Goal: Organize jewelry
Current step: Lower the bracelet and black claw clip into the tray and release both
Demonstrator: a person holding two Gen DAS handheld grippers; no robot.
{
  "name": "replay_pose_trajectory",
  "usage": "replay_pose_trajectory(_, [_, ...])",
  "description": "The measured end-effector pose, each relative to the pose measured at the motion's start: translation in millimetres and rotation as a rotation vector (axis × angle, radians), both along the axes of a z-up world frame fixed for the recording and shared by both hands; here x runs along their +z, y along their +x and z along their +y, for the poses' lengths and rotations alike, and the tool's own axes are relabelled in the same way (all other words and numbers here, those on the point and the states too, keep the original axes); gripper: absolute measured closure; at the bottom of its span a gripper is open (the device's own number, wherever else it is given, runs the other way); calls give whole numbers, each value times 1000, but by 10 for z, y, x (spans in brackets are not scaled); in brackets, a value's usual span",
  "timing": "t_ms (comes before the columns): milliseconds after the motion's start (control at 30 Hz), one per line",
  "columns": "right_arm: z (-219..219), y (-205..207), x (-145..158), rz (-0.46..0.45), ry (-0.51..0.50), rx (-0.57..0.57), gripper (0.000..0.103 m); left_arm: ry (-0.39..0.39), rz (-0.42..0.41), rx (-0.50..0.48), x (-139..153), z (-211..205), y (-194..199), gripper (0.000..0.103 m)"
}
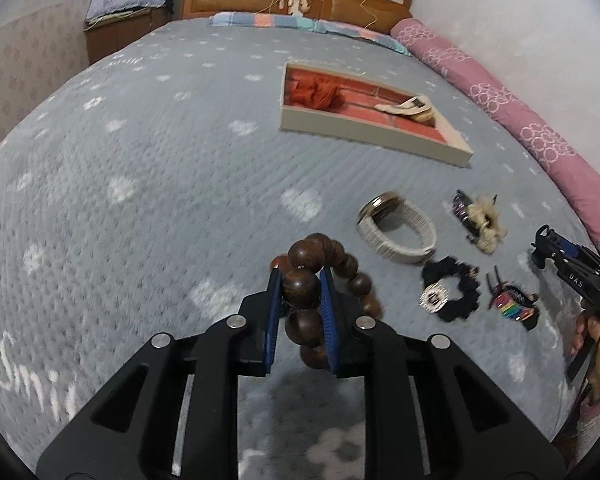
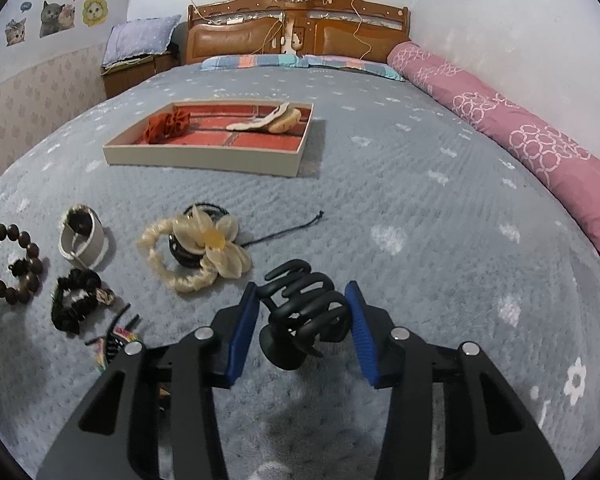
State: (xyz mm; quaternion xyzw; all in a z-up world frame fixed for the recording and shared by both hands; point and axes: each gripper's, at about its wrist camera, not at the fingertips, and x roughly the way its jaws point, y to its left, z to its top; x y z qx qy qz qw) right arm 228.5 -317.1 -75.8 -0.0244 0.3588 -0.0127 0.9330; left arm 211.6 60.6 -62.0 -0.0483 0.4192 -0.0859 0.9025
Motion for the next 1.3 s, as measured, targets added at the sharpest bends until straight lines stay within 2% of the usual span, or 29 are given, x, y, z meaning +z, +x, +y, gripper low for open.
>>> replay_pose_trajectory(367, [13, 191, 325, -41, 11, 15, 59, 2, -66, -69, 414, -278, 152, 85])
replay_pose_trajectory(533, [49, 419, 554, -79, 12, 25, 59, -4, -101, -83, 649, -330, 319, 85])
replay_pose_trajectory(700, [143, 742, 762, -114, -7, 38, 59, 45, -168, -101, 917, -493, 646, 85])
replay_pose_trajectory(867, [172, 1174, 842, -108, 30, 35, 59, 85, -206, -103, 1093, -647, 1162, 85])
replay_pose_trajectory(1067, [143, 1704, 777, -80, 78, 14, 59, 68, -203, -87, 1084, -730, 1766, 85])
replay_pose_trajectory(1300, [113, 2227, 534, -48, 96, -13, 59, 103, -179, -63, 713, -869, 2400, 85])
